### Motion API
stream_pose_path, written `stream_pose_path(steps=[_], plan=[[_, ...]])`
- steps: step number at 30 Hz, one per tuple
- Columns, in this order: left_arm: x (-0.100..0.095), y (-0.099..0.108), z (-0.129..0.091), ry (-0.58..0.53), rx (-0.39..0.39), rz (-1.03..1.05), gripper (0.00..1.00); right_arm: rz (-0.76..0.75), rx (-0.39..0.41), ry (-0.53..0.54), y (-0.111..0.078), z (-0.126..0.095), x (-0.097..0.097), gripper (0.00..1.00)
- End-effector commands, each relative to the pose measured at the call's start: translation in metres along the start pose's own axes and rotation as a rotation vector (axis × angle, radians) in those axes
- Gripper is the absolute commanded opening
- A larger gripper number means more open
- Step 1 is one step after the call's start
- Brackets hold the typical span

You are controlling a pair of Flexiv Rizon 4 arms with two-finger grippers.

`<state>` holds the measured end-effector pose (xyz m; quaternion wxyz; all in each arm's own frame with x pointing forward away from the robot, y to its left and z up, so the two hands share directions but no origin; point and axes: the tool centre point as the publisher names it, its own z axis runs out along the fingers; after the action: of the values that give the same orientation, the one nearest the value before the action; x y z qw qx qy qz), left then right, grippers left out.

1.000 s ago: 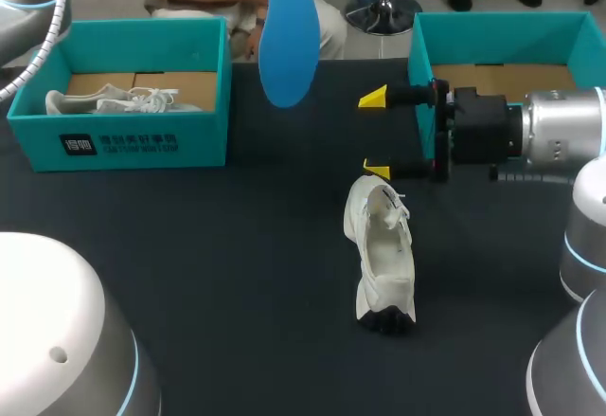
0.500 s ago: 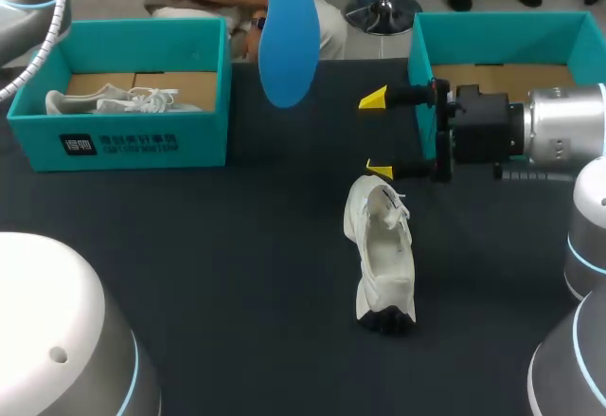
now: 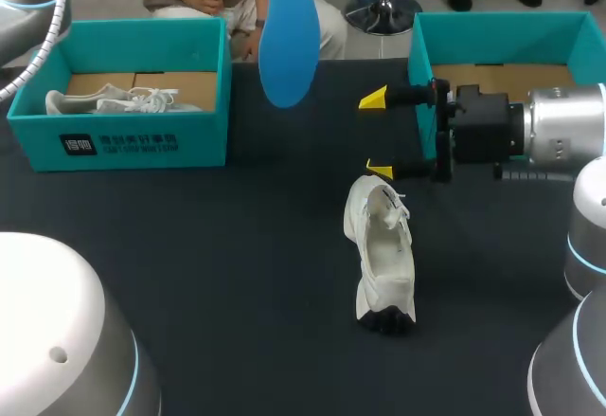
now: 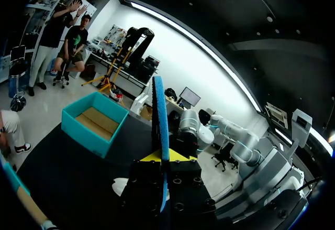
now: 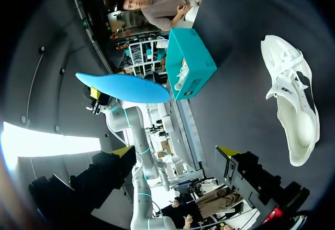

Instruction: Take the shoe out of the shoebox, open the shoe tongue, remove and reinsert the insole, then place the shoe into the shoebox

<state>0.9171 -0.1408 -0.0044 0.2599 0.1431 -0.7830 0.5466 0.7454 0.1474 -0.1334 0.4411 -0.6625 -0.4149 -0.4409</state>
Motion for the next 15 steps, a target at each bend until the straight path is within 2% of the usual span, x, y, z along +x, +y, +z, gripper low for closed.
stream_pose_path(steps=[1,6,9,11,12,13,15], plan=[[-0.001,0.0,0.0,0.001,-0.002,0.0,0.0,0.001,-0.003,-0.002,-0.001,0.001,0.0,1.0],[-0.001,0.0,0.0,0.001,-0.002,0.0,0.0,0.001,-0.003,-0.002,-0.001,0.001,0.0,1.0],[0.013,-0.006,-0.017,-0.054,0.041,0.242,0.0,0.001,-0.003,-0.002,-0.001,0.001,0.0,1.0],[0.02,-0.007,-0.027,-0.098,0.032,0.388,0.0,0.001,-0.003,-0.002,-0.001,0.001,0.0,1.0],[0.025,-0.006,-0.032,-0.076,0.06,0.404,0.0,0.001,-0.003,-0.002,-0.001,0.001,0.0,1.0],[0.028,-0.005,-0.037,-0.123,0.06,0.441,0.0,0.001,-0.003,-0.002,-0.001,0.001,0.0,1.0],[0.037,0.001,-0.044,-0.138,0.068,0.542,0.0,0.001,-0.003,-0.002,-0.001,0.001,0.0,1.0]])
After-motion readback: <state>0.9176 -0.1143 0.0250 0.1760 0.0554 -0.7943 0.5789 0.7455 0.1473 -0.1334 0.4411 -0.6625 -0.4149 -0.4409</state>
